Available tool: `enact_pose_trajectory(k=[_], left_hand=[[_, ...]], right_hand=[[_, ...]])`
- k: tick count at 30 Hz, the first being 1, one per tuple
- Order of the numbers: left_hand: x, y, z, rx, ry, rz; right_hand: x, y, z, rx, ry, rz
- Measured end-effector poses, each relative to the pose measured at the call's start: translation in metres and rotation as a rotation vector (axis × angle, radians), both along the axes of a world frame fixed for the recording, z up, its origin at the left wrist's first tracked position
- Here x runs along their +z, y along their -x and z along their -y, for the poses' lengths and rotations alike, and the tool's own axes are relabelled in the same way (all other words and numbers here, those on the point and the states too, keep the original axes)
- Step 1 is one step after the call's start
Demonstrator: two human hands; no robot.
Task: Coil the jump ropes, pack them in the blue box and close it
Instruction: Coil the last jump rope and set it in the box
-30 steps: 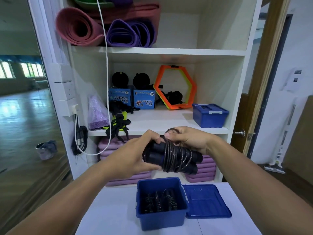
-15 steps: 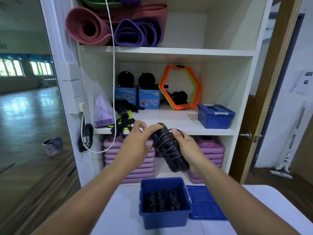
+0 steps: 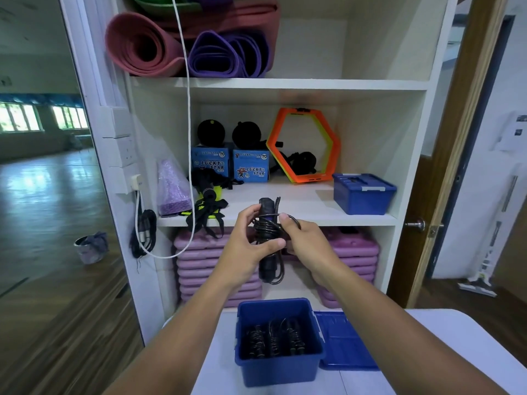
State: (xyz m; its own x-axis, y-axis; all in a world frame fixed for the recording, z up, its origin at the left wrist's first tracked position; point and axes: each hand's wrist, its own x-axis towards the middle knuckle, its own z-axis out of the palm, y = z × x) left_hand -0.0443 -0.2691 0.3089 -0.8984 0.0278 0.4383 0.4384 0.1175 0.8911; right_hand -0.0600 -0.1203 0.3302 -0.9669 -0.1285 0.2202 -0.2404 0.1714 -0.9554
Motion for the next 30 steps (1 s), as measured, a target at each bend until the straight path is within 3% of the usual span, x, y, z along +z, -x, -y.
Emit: enact_pose_trajectory(k=[12,24,30], left_hand=[[-0.006,0.000,0.020,-0.037,0.107,-0.164],[-0.001,-0.009,0.019,-0.075,0.114,-0.232],[-0.003,-0.013,0.016,-0.115,0.067,-0.248]], right_hand=[[0.036,0.005,-0.028,0.150,-0.250,-0.055],[0.063,0.017,-0.031,0.238,-0.087,-0.145],[0.071,0.022,-0.032,0.259,-0.131,-0.212]])
